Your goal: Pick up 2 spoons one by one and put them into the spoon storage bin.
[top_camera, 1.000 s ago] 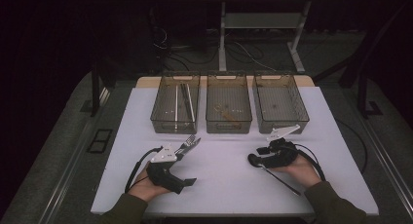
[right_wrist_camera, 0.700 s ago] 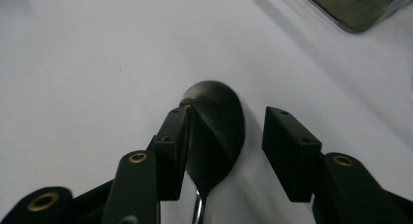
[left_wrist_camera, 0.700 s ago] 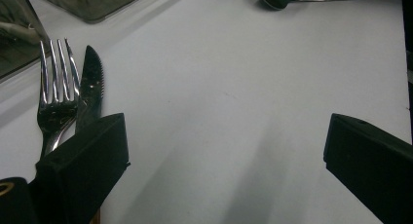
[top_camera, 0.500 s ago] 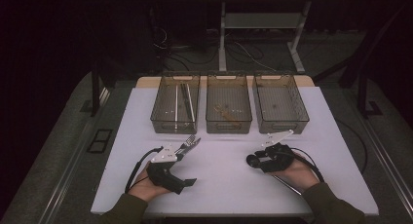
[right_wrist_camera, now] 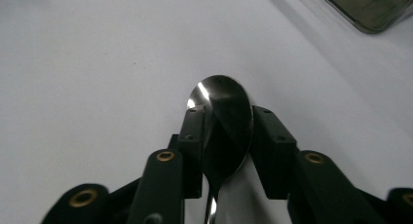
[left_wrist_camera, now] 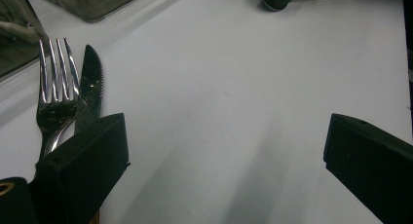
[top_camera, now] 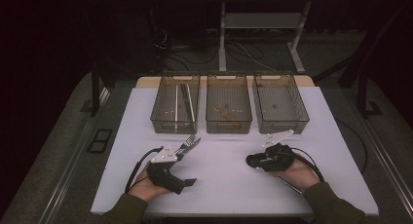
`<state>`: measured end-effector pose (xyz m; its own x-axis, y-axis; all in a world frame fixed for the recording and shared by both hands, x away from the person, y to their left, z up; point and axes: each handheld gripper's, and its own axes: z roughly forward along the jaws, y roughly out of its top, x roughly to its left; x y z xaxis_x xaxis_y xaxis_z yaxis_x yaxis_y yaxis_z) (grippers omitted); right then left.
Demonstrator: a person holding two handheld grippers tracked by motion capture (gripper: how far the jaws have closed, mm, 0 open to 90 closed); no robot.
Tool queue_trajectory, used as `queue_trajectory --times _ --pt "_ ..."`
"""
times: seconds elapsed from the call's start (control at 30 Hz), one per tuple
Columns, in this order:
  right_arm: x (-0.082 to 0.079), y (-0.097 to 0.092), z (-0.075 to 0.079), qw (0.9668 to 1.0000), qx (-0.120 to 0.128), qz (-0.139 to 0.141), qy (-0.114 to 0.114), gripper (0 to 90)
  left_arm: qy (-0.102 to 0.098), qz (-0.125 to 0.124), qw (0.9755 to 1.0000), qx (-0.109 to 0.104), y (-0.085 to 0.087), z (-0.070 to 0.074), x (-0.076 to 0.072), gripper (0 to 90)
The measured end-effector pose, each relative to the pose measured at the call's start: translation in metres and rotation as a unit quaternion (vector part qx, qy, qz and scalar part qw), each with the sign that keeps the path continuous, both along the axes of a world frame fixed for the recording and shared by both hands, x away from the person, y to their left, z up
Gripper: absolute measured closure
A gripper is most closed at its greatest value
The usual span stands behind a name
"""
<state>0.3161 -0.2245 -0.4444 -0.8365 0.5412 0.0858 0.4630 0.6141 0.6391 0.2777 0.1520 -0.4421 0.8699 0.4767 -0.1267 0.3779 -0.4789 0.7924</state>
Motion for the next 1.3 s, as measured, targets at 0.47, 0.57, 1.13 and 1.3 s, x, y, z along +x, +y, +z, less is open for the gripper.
queue_trajectory --times 0.47,0.57,1.13,1.3 --pt "-0.003 -0.004 0.007 0.9988 0.038 0.029 0.01 88.2 -0.001 0.0 1.0 -0.001 0.0 0.0 0.0 0.9" --pt "-0.003 -0.003 0.008 0.9987 0.037 0.033 0.007 88.4 -0.001 0.0 1.0 -0.002 0.0 0.0 0.0 1.0" --pt "0.001 -0.006 0.023 0.9978 0.063 0.016 -0.016 88.5 -0.001 0.0 1.0 -0.004 0.0 0.001 0.0 0.9" --pt "0.004 -0.01 0.031 0.9965 0.08 0.005 -0.024 88.6 0.0 0.0 1.0 -0.003 0.0 0.0 0.0 0.9"
